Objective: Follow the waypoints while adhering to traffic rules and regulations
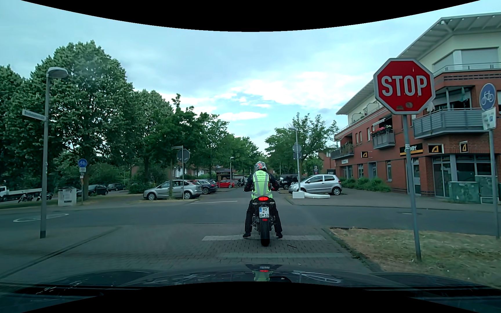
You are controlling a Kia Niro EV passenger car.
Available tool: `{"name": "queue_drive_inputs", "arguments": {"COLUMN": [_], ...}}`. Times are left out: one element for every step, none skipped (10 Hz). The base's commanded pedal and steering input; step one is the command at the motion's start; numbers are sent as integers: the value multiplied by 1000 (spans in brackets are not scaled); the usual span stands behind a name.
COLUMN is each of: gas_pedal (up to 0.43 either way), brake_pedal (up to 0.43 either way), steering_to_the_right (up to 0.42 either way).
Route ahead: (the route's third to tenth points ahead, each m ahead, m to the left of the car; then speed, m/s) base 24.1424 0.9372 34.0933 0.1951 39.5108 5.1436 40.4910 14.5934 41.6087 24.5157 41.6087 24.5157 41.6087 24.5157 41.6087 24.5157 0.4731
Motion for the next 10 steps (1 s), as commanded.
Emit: {"name": "queue_drive_inputs", "arguments": {"gas_pedal": [0,0,0,0,0,0,0,0,0,0], "brake_pedal": [0,0,0,0,0,0,0,0,0,0], "steering_to_the_right": [14,14,14,14,14,14,14,14,14,14]}}
